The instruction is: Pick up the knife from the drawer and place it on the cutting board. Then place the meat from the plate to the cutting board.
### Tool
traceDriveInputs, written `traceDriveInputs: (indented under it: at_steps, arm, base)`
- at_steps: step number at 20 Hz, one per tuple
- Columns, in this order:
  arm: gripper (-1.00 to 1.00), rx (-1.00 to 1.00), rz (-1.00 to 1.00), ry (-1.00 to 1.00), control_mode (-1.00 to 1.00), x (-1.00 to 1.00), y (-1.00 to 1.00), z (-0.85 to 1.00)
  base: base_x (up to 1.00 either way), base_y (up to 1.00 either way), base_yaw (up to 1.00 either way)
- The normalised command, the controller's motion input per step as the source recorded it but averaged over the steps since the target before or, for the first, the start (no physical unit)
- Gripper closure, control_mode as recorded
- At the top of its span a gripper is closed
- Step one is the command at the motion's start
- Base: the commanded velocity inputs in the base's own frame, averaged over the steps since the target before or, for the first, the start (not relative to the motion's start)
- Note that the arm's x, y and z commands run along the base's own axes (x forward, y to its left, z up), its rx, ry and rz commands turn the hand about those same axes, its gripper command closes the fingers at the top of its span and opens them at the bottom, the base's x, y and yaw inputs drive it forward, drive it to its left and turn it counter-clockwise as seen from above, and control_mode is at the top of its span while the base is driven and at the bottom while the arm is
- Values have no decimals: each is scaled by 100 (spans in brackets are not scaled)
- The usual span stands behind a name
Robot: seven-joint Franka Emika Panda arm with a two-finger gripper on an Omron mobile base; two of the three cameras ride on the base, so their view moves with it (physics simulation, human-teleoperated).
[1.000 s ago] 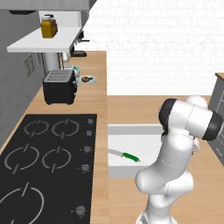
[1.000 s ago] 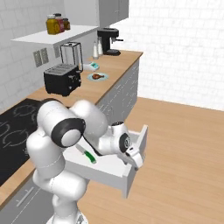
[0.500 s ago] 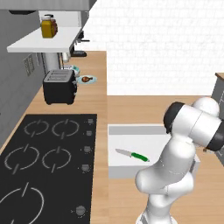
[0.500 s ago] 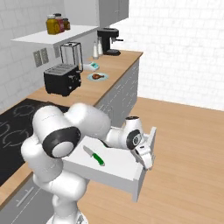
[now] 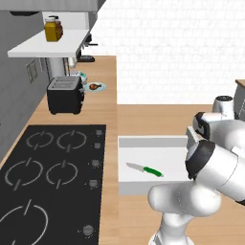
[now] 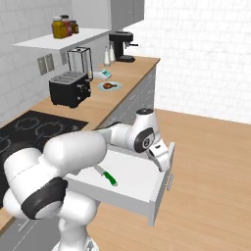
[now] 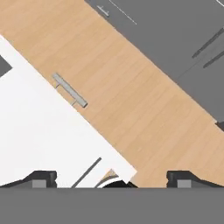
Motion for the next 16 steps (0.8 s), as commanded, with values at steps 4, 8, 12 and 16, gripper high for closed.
traceDriveInputs:
  at_steps: [4,8,12,16]
  arm:
    - [-100,0,53,0,-100,7,100,11]
    - [-100,0,61,0,-100,5,98,0]
    - [-100,2,72,1,-100,19,69,-17]
    - [-100,1,66,8,-100,64,32,-18]
  base:
    - [0,0,0]
    - [0,0,0]
    - [0,0,0]
    - [0,0,0]
